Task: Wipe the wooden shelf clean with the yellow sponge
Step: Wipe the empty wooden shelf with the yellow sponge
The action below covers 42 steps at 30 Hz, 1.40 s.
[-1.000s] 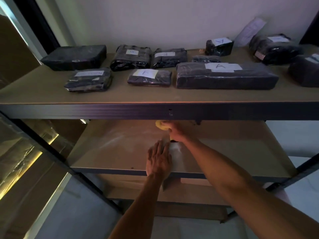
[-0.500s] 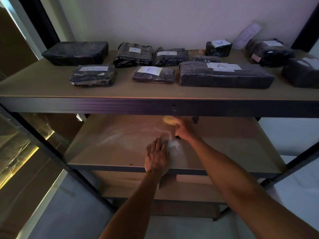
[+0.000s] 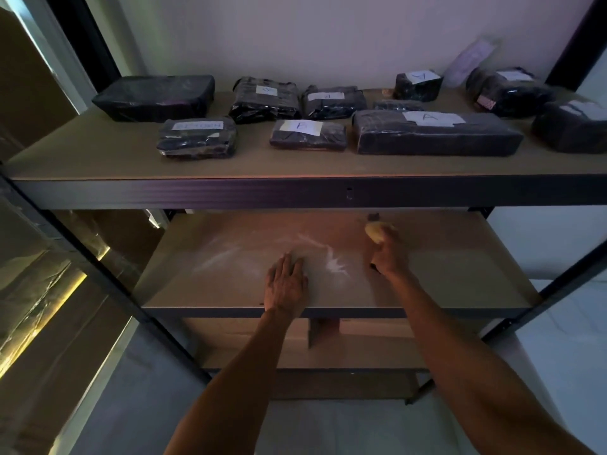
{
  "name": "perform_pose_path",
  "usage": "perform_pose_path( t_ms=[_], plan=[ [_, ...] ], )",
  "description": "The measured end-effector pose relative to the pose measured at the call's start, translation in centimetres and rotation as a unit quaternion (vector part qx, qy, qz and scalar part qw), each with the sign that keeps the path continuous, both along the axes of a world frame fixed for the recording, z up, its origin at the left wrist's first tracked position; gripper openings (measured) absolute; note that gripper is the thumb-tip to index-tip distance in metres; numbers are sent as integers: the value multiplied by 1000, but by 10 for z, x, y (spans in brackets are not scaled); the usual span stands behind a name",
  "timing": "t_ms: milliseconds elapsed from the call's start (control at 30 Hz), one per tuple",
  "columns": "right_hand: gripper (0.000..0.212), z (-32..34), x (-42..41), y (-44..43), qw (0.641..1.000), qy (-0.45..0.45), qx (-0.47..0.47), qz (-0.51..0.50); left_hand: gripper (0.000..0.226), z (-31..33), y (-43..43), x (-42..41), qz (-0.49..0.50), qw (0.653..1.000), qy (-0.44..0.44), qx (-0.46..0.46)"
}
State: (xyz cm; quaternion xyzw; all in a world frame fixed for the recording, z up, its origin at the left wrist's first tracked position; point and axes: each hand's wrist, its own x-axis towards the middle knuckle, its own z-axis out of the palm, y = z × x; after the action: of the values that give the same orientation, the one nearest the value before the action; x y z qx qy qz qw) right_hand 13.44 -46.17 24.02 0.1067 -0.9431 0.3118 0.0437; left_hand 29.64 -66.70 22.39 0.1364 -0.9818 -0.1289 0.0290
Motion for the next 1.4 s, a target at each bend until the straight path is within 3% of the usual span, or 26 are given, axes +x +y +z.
perform_pose_path(
  t_ms=[67, 300, 400, 500, 633, 767, 900, 1000, 1200, 1300, 1400],
  plan=[
    [51, -9, 26, 8, 1000, 0, 20, -7, 53, 0, -11, 2, 4, 1000, 2, 7],
    [43, 3, 82, -77, 994, 11, -49, 94, 53, -3, -42, 7, -26, 1000, 0, -12],
    [40, 10, 72, -36, 997, 36, -69, -14, 53, -3, -57, 6, -38, 999, 1, -29],
    [41, 2, 69, -5, 990, -35, -31, -132, 53, -5, -68, 5, -33, 999, -6, -24],
    [38, -4, 105, -79, 996, -15, -8, -87, 53, -5, -69, 4, -40, 999, -3, -24],
    [49, -2, 114, -124, 999, -16, -32, -16, 54, -5, -71, 1, -52, 998, -9, -21],
    [49, -16, 97, -70, 990, -10, -4, -139, 53, -8, -82, 3, -52, 998, -4, -20],
    [52, -29, 101, -77, 988, -2, 100, -119, 53, -9, -83, 3, -53, 998, -5, -12],
    [50, -17, 132, -175, 999, -7, -25, -25, 57, -5, -91, 7, -54, 998, -25, -28],
    [44, -11, 122, -137, 993, 1, -67, -98, 55, -7, -103, 14, -42, 999, -12, -23],
    [46, -18, 122, -102, 986, 10, -16, -164, 55, -10, -107, 16, -32, 999, -11, -19]
  ],
)
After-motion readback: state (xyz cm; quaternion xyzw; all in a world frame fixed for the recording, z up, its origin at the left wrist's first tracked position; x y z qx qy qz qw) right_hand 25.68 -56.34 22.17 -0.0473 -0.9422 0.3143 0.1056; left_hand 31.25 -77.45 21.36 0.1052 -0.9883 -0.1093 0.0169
